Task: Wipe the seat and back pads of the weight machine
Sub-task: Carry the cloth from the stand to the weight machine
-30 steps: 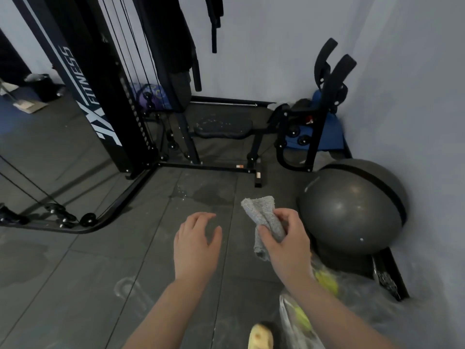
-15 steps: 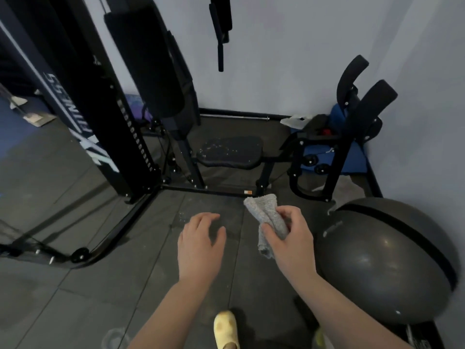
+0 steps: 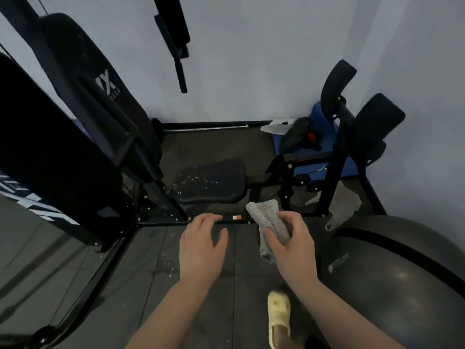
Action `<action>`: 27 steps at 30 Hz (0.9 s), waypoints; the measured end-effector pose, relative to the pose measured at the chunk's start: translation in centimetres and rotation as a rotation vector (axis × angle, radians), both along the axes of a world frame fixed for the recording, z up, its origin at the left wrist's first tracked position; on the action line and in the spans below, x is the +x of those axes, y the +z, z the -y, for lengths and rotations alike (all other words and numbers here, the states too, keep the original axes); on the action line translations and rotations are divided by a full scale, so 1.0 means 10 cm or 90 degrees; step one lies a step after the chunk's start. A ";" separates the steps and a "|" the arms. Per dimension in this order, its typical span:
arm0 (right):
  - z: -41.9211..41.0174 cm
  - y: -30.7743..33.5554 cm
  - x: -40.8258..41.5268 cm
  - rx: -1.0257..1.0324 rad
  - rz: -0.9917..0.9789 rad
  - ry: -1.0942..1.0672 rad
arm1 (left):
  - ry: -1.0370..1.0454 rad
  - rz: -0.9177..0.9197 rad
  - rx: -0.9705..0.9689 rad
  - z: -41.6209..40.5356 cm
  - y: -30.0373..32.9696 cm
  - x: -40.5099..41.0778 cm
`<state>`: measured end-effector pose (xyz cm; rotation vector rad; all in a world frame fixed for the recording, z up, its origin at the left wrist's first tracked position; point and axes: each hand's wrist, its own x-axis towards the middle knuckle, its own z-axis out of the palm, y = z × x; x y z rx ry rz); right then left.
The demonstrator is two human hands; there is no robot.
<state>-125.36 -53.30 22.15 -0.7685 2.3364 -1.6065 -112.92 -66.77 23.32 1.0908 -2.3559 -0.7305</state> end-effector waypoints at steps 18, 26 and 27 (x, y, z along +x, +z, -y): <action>1.51 -0.63 -2.26 0.199 -0.028 0.229 | 0.221 0.064 0.152 1.03 -0.67 -1.63; 2.29 -0.98 -2.52 0.277 0.009 0.276 | 0.277 0.107 0.218 1.77 -0.98 -1.90; 2.37 -1.00 -2.55 0.292 0.008 0.284 | 0.283 0.118 0.232 1.87 -1.01 -1.93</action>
